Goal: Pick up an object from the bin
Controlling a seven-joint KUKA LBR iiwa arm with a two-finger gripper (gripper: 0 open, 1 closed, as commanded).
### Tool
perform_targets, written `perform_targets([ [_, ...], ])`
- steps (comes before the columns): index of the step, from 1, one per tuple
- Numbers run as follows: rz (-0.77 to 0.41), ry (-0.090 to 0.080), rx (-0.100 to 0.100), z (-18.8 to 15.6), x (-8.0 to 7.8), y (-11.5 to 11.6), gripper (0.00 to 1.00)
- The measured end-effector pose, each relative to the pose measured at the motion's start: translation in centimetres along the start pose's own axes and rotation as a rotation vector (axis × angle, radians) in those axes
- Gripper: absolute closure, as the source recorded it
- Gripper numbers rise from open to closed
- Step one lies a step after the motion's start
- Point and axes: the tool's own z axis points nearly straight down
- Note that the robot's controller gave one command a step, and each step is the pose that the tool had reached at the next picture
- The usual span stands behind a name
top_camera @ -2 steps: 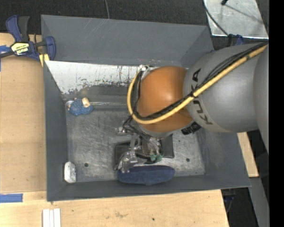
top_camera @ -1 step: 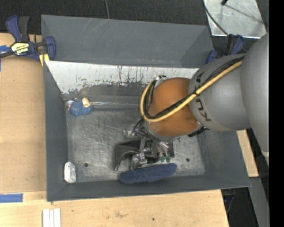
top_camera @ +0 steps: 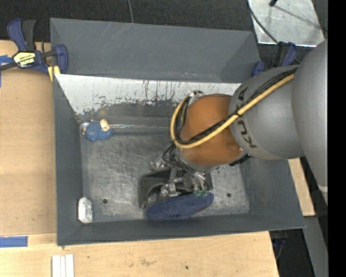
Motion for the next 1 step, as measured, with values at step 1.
perform_targets([
  [1,-0.155,0.015,0.004,-13.79,-0.88,0.55,1.00],
])
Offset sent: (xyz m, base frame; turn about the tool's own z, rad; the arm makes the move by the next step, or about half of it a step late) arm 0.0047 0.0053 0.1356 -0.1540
